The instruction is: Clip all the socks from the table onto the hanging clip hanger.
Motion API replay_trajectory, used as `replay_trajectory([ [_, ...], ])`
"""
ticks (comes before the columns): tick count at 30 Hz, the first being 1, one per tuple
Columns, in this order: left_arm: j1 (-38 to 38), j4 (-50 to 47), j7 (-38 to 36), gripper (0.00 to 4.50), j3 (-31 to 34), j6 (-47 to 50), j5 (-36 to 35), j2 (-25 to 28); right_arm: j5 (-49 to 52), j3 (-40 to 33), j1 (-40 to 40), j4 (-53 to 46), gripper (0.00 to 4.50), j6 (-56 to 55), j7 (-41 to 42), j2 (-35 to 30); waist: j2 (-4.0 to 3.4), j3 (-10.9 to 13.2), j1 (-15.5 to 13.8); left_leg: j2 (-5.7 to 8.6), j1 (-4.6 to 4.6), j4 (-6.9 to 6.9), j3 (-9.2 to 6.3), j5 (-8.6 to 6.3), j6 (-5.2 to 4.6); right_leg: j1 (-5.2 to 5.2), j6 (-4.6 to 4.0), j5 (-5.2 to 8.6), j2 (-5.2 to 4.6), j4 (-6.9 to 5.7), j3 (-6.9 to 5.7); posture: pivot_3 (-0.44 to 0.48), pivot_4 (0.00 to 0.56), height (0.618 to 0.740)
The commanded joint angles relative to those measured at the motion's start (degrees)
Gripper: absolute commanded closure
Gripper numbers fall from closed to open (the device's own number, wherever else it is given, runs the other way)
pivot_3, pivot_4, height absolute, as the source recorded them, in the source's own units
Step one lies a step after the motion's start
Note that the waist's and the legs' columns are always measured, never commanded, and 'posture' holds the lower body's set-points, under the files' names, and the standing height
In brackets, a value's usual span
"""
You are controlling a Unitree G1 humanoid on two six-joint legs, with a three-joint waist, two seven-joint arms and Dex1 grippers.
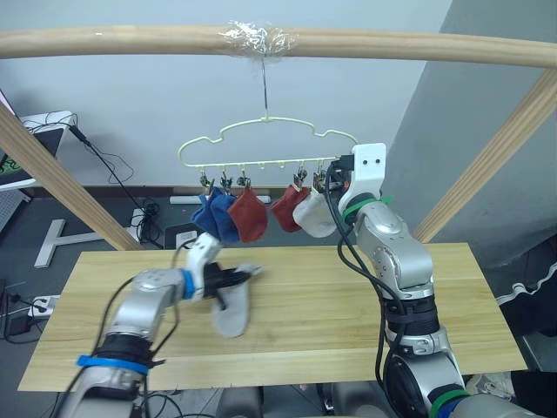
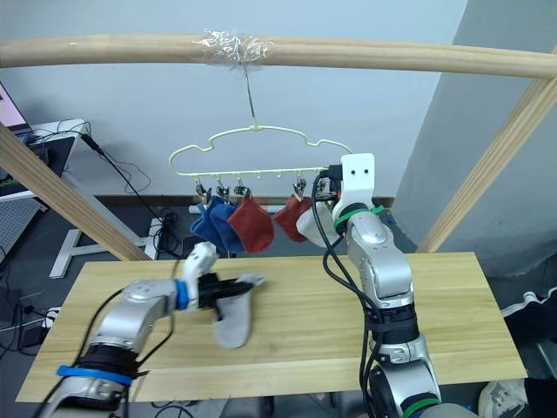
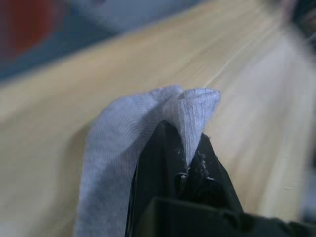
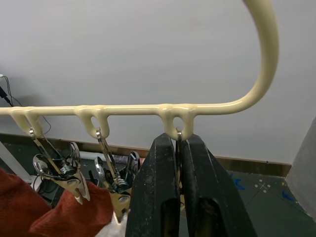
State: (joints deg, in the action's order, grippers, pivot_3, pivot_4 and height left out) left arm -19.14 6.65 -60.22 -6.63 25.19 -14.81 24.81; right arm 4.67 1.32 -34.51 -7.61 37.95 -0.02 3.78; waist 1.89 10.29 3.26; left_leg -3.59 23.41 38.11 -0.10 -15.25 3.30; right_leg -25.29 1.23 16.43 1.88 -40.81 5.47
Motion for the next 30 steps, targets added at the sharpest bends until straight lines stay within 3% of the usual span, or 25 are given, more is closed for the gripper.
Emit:
replay_trajectory([
  [1, -1.7, -6.6, 2.4, 4.47, -1.5, 4.0, -2.6, -2.9, 0.4, -0.1, -1.0, -2.1, 4.5, -0.9, -0.1, 0.3, 0.0, 0.0, 0.5, 0.0, 0.0, 0.0, 0.0, 0.0, 0.0, 0.0, 0.0, 0.0, 0.0, 0.0, 0.01, -0.034, 0.179, 0.705],
  [5, -5.8, -5.0, 7.0, 4.47, -3.1, 2.2, -1.6, -9.0, 0.5, -0.2, -1.2, -2.1, 4.5, -0.8, -0.2, 0.4, 0.0, 0.0, 1.2, -0.02, -0.08, -0.03, -0.07, 0.0, 0.0, 0.02, 0.0, 0.0, 0.05, -0.06, 0.0, -0.053, 0.172, 0.705],
  [12, -14.6, 8.9, 19.6, 4.47, -3.6, -10.3, 5.9, -18.7, 0.7, -0.2, -1.0, -3.1, 4.5, 0.2, -0.1, 0.5, 0.0, 0.0, 1.5, 0.06, -0.05, 0.05, 0.01, 0.01, 0.0, 0.07, 0.09, -0.06, -0.01, 0.03, 0.07, -0.061, 0.168, 0.705],
  [20, -19.5, 17.9, 24.5, 4.47, -3.0, -17.0, 9.0, -21.7, 1.2, 0.3, -0.5, -4.2, 4.5, 1.7, -0.1, 0.5, 0.0, 0.0, 1.6, 0.05, -0.02, -0.01, -0.01, 0.01, 0.01, 0.04, 0.09, -0.05, 0.0, 0.05, 0.04, -0.07, 0.167, 0.705],
  [30, -23.0, 22.3, 27.3, 4.47, -1.9, -19.7, 9.6, -23.0, 1.7, 1.0, -0.1, -4.8, 4.5, 4.1, 0.6, 0.6, 0.0, 0.0, 1.6, 0.07, 0.01, 0.0, -0.01, 0.01, 0.01, 0.04, 0.11, -0.05, -0.01, 0.07, 0.03, -0.07, 0.167, 0.705],
])
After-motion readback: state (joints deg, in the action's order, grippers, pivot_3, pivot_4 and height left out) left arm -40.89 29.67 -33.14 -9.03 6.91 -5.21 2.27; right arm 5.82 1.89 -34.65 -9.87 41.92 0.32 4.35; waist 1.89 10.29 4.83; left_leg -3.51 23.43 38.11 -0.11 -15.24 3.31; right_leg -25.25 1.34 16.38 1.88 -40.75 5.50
